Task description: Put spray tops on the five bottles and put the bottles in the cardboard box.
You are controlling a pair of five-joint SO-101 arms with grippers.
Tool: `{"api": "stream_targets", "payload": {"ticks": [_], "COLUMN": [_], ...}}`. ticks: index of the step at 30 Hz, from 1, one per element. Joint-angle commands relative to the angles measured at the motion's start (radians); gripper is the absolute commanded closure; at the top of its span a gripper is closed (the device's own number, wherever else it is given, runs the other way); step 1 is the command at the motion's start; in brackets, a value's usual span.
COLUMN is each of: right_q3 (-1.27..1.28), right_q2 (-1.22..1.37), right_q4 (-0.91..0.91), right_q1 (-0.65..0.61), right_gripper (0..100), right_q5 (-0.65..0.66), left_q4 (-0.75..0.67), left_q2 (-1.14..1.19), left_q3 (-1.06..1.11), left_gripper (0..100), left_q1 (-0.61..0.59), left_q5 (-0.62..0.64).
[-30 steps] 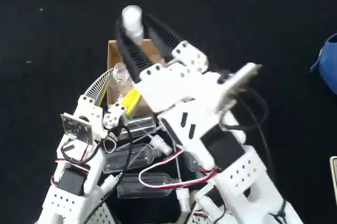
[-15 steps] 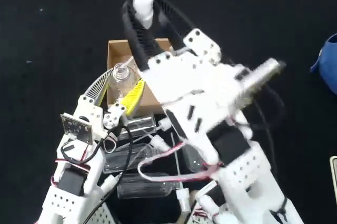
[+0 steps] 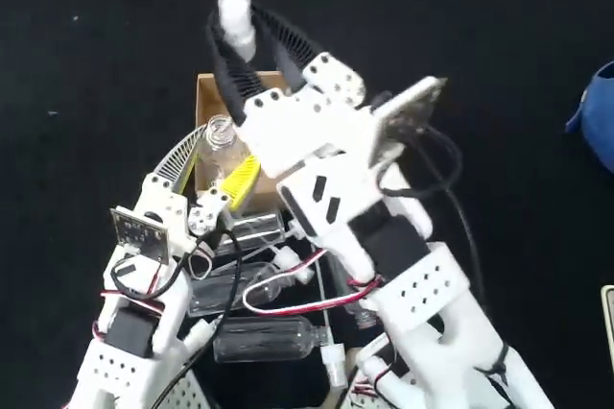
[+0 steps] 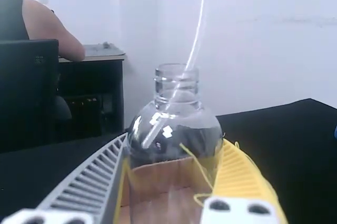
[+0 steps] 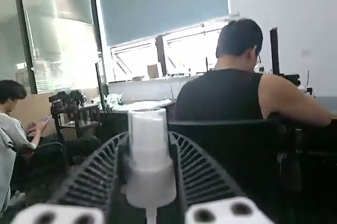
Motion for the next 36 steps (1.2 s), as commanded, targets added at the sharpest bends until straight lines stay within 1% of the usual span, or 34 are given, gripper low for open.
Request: {"api": "stream_targets", "payload": {"ticks": [1,4,7,10,20,22,27,29,36], "right_q3": [0.07,0.148,0.228,0.285,0.282,0.268,0.179,0.137,-0.025], "right_q2": [-0.076,-0.166,-0.223,-0.219,-0.213,-0.217,-0.217,-0.217,-0.217], "right_q4": [-0.002,0.0,0.002,0.002,0.011,0.058,0.256,0.322,0.42], "right_q1": [-0.041,-0.087,-0.094,-0.091,-0.074,-0.074,-0.074,-0.075,-0.08], "right_gripper": [98.8,98.7,98.7,98.6,98.5,97.2,81.8,78.3,78.2], "right_q5": [0.003,0.003,0.003,0.005,0.005,0.005,0.005,0.005,0.003], "left_q4": [-0.002,-0.002,-0.002,0.0,0.002,-0.002,-0.002,-0.002,-0.002], "left_q2": [-0.015,-0.015,-0.015,-0.015,-0.015,-0.015,-0.015,-0.015,-0.015], "left_q3": [0.024,0.024,0.024,0.024,0.024,0.024,0.024,0.024,0.024], "left_gripper": [97,97,97,97,97,97,97,97,97], "left_q1": [0.008,0.008,0.008,0.008,0.007,0.007,0.01,0.008,0.008], "left_q5": [-0.009,-0.009,-0.009,-0.003,-0.003,-0.003,-0.003,-0.003,-0.008]}}
